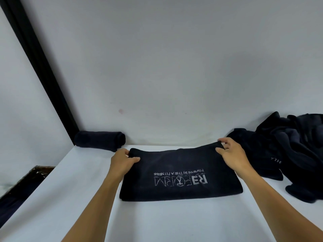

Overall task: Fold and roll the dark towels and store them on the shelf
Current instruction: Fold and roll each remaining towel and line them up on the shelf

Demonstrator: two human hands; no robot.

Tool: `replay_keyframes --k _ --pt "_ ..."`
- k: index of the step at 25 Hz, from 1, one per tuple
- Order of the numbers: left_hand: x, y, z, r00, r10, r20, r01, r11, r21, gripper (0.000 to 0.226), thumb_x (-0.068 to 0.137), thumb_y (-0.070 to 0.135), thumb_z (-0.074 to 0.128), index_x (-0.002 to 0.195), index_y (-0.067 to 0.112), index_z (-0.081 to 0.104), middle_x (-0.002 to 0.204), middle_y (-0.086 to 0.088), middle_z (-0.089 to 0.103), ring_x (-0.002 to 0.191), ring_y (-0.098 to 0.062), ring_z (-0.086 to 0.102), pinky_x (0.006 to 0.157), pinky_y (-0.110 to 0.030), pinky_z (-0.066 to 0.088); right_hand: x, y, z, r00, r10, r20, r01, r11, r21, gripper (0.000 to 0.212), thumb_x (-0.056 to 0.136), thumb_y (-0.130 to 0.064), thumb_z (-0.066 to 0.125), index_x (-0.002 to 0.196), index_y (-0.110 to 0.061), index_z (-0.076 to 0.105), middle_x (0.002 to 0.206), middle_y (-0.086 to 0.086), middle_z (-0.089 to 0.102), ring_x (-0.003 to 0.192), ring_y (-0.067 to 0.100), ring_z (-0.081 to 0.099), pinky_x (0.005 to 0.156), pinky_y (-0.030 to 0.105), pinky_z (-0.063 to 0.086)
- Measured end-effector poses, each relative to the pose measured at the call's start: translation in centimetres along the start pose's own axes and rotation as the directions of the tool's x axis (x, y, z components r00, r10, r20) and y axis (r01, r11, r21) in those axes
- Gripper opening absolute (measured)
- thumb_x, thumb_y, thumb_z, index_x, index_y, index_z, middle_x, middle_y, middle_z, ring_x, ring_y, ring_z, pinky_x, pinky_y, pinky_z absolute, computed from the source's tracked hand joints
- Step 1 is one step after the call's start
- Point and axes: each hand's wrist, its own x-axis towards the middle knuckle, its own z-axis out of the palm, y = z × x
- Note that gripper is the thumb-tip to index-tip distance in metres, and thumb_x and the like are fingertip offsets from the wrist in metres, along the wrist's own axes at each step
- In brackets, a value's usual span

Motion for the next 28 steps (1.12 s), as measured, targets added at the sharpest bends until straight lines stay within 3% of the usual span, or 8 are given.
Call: replay_keyframes --k 4,9,13,15,18,23,25,28 --pt "-0.5 0.6 0.6 0.998 0.056 -0.041 -0.058 0.997 -0.043 0.025 0.078 0.014 0.076 0.097 0.011 0.061 0.091 -0.003 0.063 0.085 -0.021 0.064 0.072 -0.031 0.051 0.6 0.1 0.5 0.991 0.077 0.109 -0.062 0.989 -0.133 0.047 0.086 -0.016 0.07 0.129 -0.015 0.052 0.127 0.012 0.055 0.115 0.025 0.054 0.091 0.032 0.046" --pt "-0.4 0.1 0.0 0.987 0.04 -0.156 -0.049 0.997 -0.055 0.024 0.082 0.011 0.073 0.102 0.011 0.059 0.095 -0.008 0.063 0.085 -0.025 0.061 0.08 -0.037 0.051 0.8 0.0 0.6 0.994 0.111 0.021 -0.104 0.969 -0.223 0.048 0.086 -0.008 0.066 0.131 -0.015 0.05 0.129 0.014 0.055 0.106 0.025 0.055 0.091 0.038 0.049" --pt "-1.0 1.6 2.2 0.876 0.387 -0.286 -0.254 0.876 0.41 0.031 0.087 0.009 0.06 0.117 0.015 0.058 0.113 -0.011 0.058 0.103 -0.031 0.053 0.087 -0.042 0.042 -0.3 -2.2 3.5 0.929 -0.364 -0.069 0.293 0.835 -0.465 0.043 0.089 -0.008 0.057 0.13 -0.016 0.053 0.129 0.01 0.055 0.107 0.027 0.059 0.096 0.041 0.045" --pt "-2.0 2.9 4.8 0.812 0.58 -0.063 -0.5 0.747 0.437 0.034 0.09 0.022 0.058 0.124 0.018 0.057 0.125 -0.008 0.057 0.116 -0.031 0.051 0.096 -0.042 0.039 -1.3 -3.4 6.7 0.86 -0.469 0.201 0.51 0.782 -0.359 0.039 0.094 -0.023 0.056 0.133 -0.021 0.052 0.134 0.001 0.054 0.114 0.022 0.057 0.105 0.04 0.039" --pt "-2.6 1.6 6.9 0.808 0.472 0.352 -0.587 0.605 0.538 0.056 0.098 0.055 0.031 0.147 0.028 0.032 0.155 0.002 0.032 0.144 -0.02 0.024 0.118 -0.041 0.013 -0.7 -1.4 9.0 0.778 -0.333 0.533 0.596 0.658 -0.46 0.049 0.1 -0.048 0.033 0.146 -0.032 0.037 0.152 -0.01 0.036 0.142 0.013 0.029 0.118 0.04 0.015" --pt "-0.7 -0.2 5.4 0.86 0.445 0.25 -0.482 0.549 0.683 0.056 0.099 0.056 0.021 0.146 0.029 0.032 0.154 0.005 0.031 0.144 -0.021 0.021 0.12 -0.043 0.005 3.8 0.2 5.3 0.891 -0.239 0.385 0.44 0.661 -0.608 0.037 0.1 -0.045 0.037 0.133 -0.037 0.051 0.138 -0.009 0.053 0.127 0.015 0.047 0.107 0.042 0.028" --pt "-0.8 0.1 5.8 0.793 0.565 0.227 -0.552 0.512 0.658 0.043 0.1 0.045 0.038 0.135 0.024 0.048 0.141 0.002 0.048 0.135 -0.024 0.037 0.117 -0.045 0.017 3.3 -0.5 5.8 0.863 -0.281 0.421 0.489 0.678 -0.549 0.03 0.098 -0.043 0.045 0.125 -0.035 0.056 0.127 -0.011 0.058 0.119 0.015 0.051 0.104 0.043 0.032" --pt "-1.4 0.0 5.6 0.544 0.822 0.169 -0.704 0.337 0.626 0.023 0.085 0.03 0.069 0.103 0.017 0.069 0.11 -0.005 0.064 0.105 -0.028 0.062 0.094 -0.043 0.046 2.0 -0.7 5.3 0.884 -0.328 0.333 0.465 0.687 -0.558 0.018 0.096 -0.042 0.051 0.105 -0.029 0.06 0.105 -0.01 0.059 0.103 0.017 0.056 0.09 0.039 0.036"
